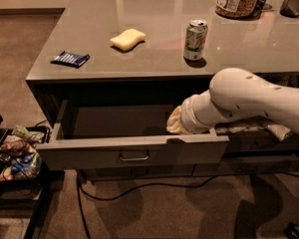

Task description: Open top drawer

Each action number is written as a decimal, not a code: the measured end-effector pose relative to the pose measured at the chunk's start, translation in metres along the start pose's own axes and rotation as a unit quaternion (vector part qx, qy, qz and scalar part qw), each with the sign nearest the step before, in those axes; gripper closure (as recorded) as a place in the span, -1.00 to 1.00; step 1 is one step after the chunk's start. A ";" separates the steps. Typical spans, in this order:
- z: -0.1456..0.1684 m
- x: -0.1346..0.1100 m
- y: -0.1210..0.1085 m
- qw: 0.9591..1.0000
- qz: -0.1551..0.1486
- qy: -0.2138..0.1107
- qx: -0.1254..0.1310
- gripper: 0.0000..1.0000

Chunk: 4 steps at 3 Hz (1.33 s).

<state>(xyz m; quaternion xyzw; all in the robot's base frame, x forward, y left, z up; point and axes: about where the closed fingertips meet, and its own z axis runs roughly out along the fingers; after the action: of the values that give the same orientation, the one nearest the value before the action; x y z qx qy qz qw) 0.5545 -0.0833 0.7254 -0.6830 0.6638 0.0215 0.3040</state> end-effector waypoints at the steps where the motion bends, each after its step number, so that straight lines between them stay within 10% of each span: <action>1: 0.008 0.001 -0.025 1.000 -0.014 0.012 -0.002 1.00; 4: 0.035 0.018 -0.057 0.999 -0.007 0.026 -0.017 1.00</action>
Offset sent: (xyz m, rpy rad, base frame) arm 0.0886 -0.0016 0.0008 -0.0795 -0.0123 0.0196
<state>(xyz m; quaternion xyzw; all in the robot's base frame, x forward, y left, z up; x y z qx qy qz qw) 0.6219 -0.0879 0.7113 -0.6928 0.6666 0.0131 0.2750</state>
